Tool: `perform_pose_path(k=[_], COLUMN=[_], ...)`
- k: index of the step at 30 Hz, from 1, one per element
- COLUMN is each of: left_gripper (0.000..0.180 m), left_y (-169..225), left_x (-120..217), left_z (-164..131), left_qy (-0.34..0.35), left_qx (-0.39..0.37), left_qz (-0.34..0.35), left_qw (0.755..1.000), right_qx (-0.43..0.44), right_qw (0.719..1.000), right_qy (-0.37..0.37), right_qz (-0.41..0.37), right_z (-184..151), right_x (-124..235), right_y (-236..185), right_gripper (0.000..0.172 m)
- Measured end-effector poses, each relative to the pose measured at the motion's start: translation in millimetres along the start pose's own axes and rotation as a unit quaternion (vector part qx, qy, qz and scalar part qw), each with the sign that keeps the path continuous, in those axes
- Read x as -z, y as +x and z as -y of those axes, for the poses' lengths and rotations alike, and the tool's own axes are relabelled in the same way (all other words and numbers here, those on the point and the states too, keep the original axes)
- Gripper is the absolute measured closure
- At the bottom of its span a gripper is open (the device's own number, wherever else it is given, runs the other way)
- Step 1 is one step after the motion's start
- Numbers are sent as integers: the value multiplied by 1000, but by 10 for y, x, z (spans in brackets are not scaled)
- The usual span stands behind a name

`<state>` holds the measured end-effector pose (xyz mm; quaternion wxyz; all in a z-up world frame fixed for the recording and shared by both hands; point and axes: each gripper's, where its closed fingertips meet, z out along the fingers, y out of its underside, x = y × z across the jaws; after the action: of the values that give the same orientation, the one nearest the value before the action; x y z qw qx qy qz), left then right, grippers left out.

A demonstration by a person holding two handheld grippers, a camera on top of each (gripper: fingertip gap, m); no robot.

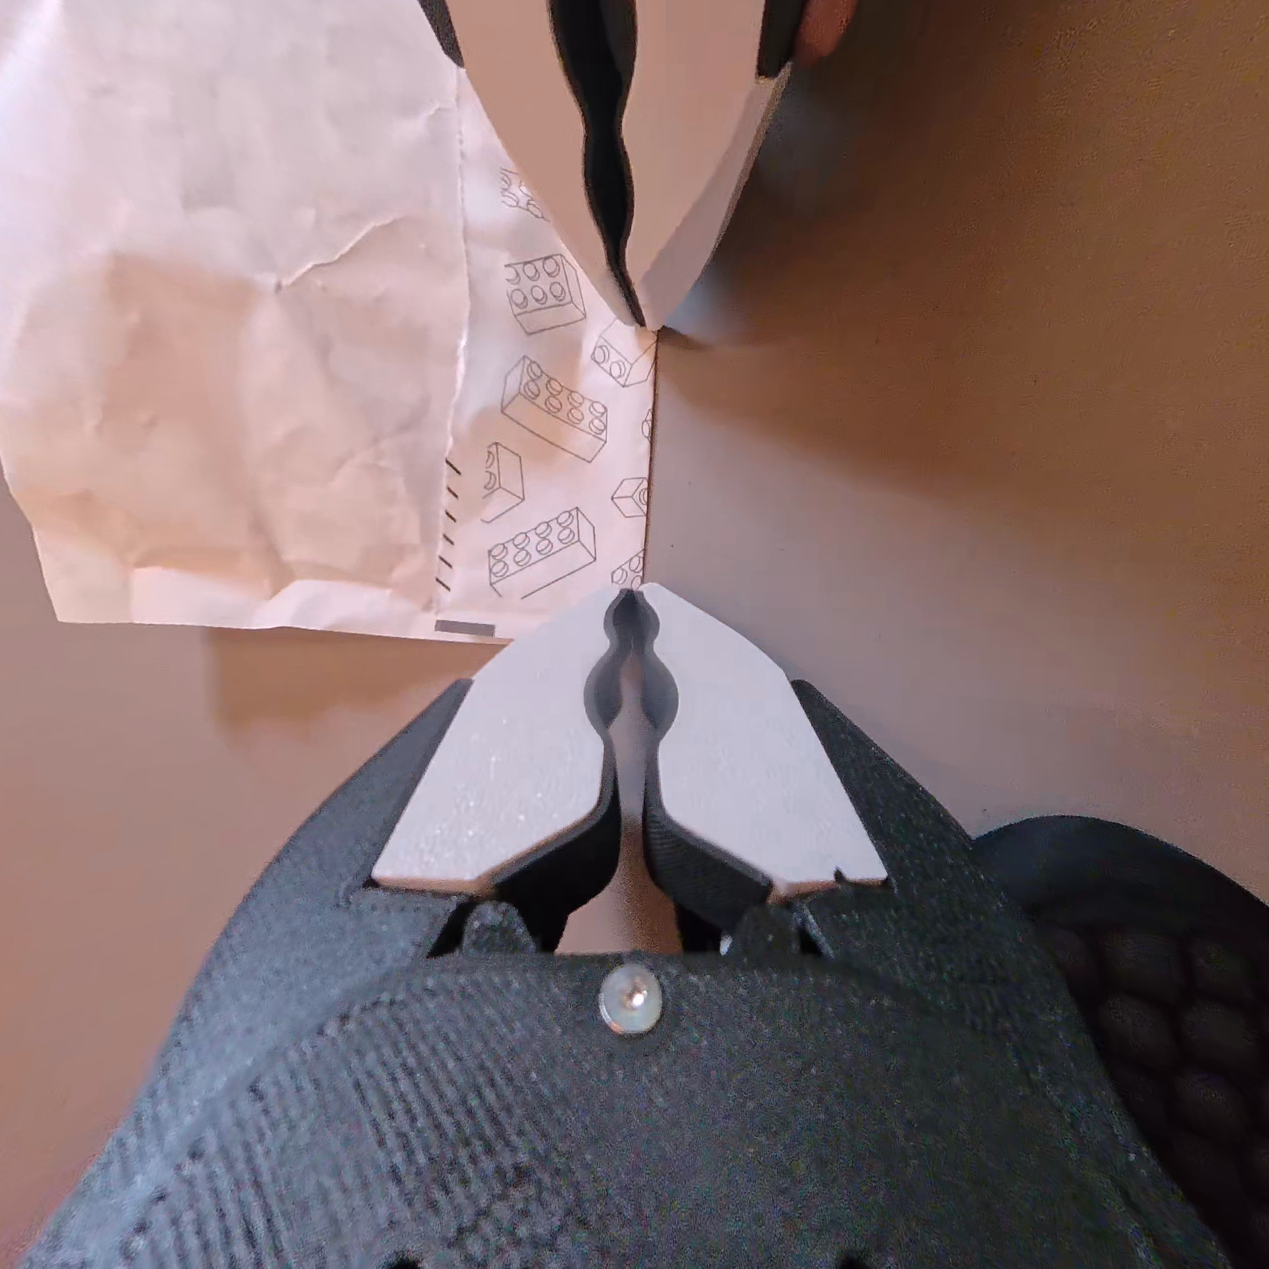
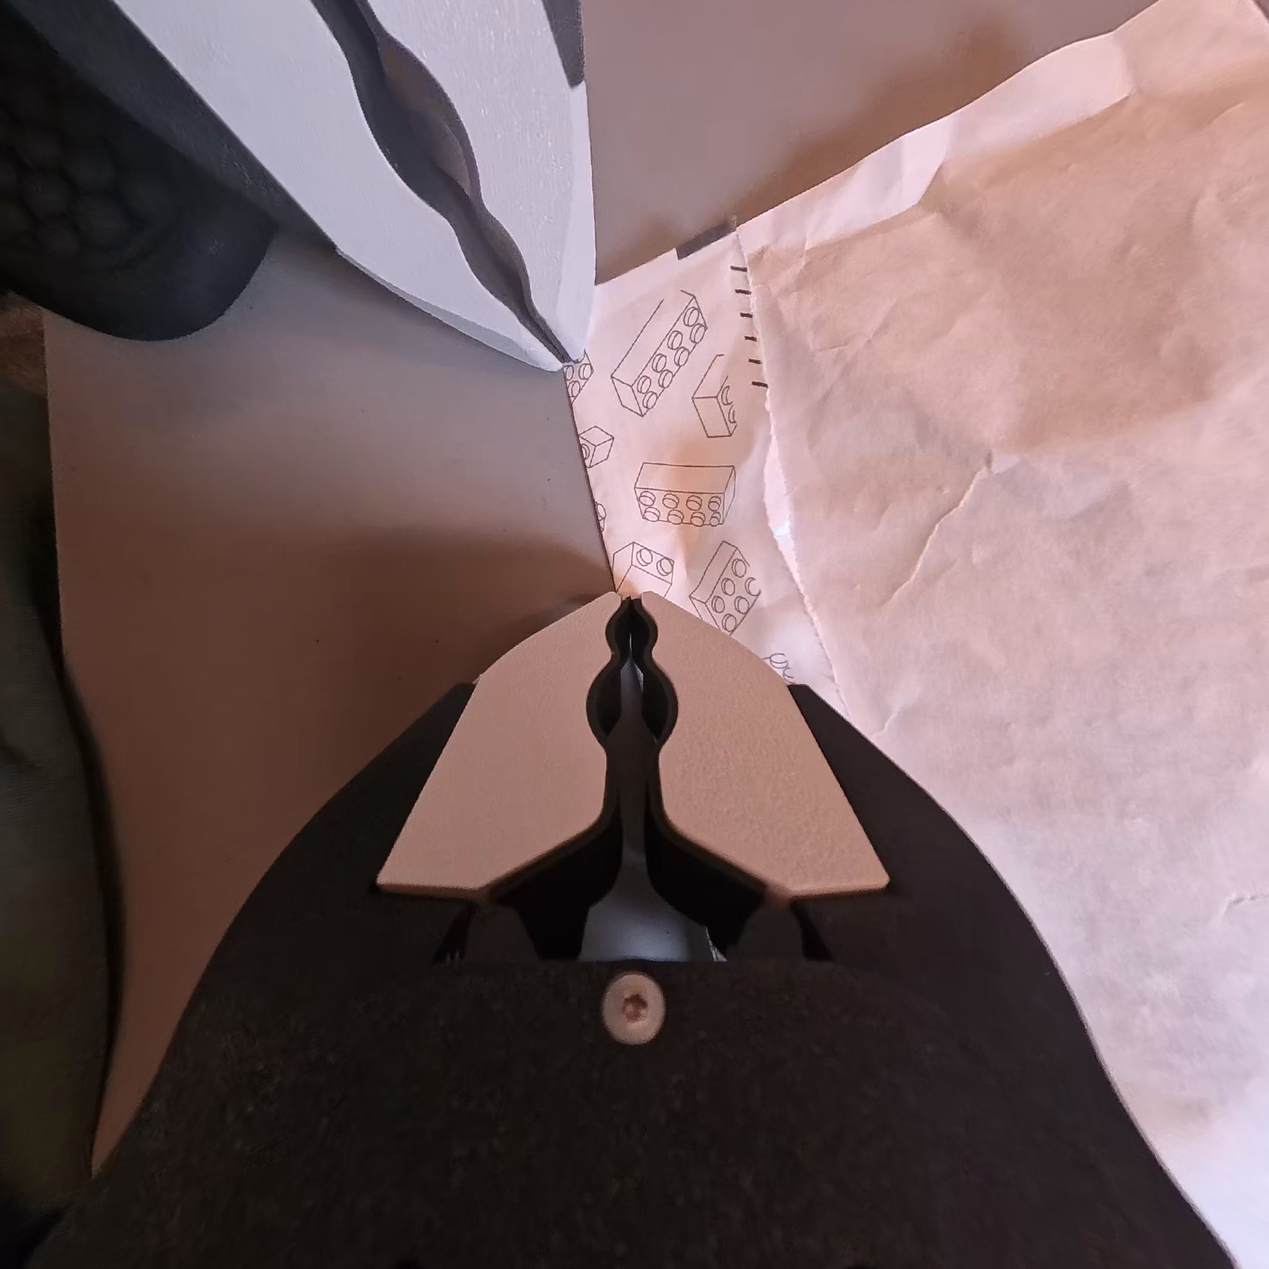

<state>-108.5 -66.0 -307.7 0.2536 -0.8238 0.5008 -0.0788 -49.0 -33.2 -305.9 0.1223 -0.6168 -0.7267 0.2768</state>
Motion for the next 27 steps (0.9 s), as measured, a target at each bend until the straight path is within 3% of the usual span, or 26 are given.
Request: perform_pose_path(k=[8,12,15,18,19,21,24,27], left_gripper=[179,180,180,180,180,180,180,180], left_y=[0,-81,-86,-87,-89,-55,29,22], left_x=[36,125,191,339,303,78,-222,-249], left_z=[-70,-237,-193,328,413,438,431,451], left_qy=[12,-39,-39,64,67,43,31,37], left_qx=[104,187,154,97,70,19,3,-16], left_qz=[-46,-70,-64,-50,-34,-24,-46,-41], left_qw=[993,979,985,992,995,999,998,998], right_qx=[-3,0,2,-2,-3,1,6,9], right_qw=[1000,1000,1000,1000,1000,1000,1000,1000], right_qy=[4,0,3,5,4,2,0,-1], right_qz=[2,2,-1,6,7,5,4,8], right_z=[1,0,0,2,2,1,2,0], right_x=[2,3,4,5,4,4,5,4], right_y=[0,0,0,-1,-1,-1,-2,-2], right_gripper=[172,172,172,172,172,172,172,172])
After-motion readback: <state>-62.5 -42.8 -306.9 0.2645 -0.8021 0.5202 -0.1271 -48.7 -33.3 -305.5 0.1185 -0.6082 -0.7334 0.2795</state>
